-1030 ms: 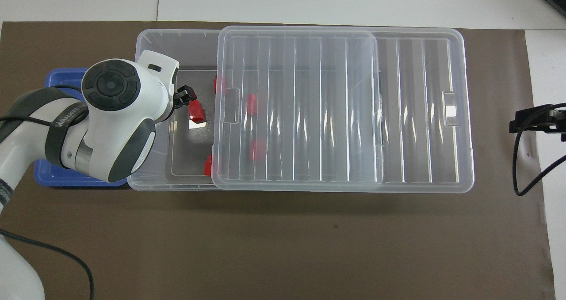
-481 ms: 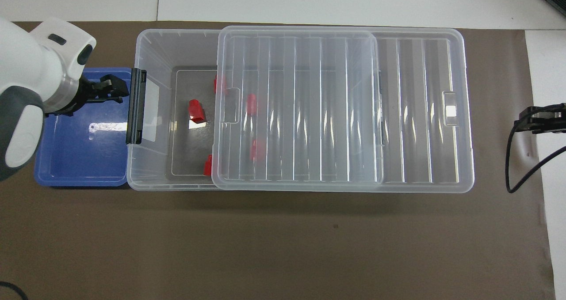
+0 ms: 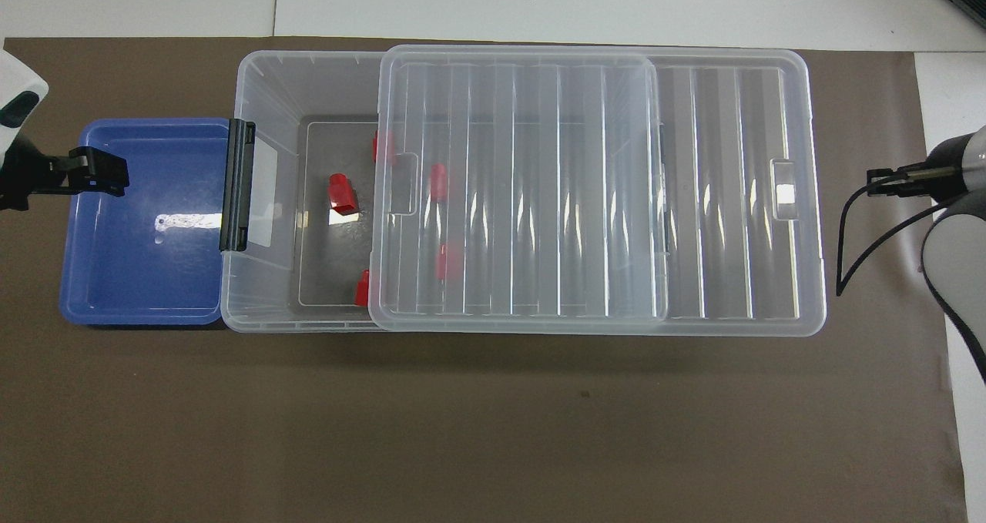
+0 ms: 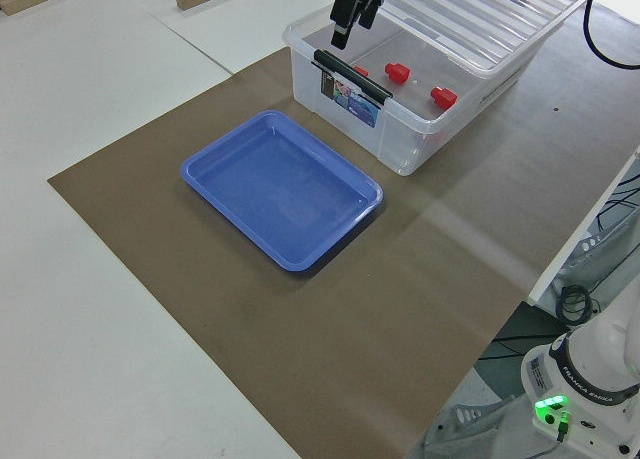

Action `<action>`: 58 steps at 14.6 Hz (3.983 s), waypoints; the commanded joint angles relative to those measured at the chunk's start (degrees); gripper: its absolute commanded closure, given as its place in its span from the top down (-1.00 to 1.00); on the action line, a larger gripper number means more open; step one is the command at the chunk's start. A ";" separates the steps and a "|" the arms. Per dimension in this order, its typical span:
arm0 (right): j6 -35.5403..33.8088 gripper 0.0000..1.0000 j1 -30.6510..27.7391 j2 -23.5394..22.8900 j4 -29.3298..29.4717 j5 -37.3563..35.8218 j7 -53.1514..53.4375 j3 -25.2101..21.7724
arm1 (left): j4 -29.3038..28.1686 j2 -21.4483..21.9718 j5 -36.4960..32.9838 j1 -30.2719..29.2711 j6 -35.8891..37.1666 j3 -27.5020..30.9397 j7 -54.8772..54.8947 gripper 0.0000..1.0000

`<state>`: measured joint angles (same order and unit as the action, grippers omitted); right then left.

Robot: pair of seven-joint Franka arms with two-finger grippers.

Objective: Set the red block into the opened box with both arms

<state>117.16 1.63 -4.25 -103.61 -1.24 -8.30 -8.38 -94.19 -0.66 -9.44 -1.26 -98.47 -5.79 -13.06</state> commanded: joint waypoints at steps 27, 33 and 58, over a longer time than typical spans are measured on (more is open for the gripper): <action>8.09 -1.00 9.70 -7.87 1.22 7.57 6.72 1.53 | 0.41 1.18 6.89 -3.58 1.09 0.52 6.73 1.00; 7.91 -1.00 10.41 -7.61 1.04 7.66 6.81 3.54 | 0.41 1.18 6.89 -3.58 1.18 0.61 6.99 1.00; 5.55 -1.00 11.29 -7.17 0.86 13.38 7.77 3.99 | -1.26 2.33 12.43 -3.49 3.02 0.52 9.10 1.00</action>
<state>124.82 13.30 -11.74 -102.84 12.13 -1.18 -4.33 -94.13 0.01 1.81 -4.22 -96.30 -5.16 -5.12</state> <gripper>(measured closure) 0.991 0.000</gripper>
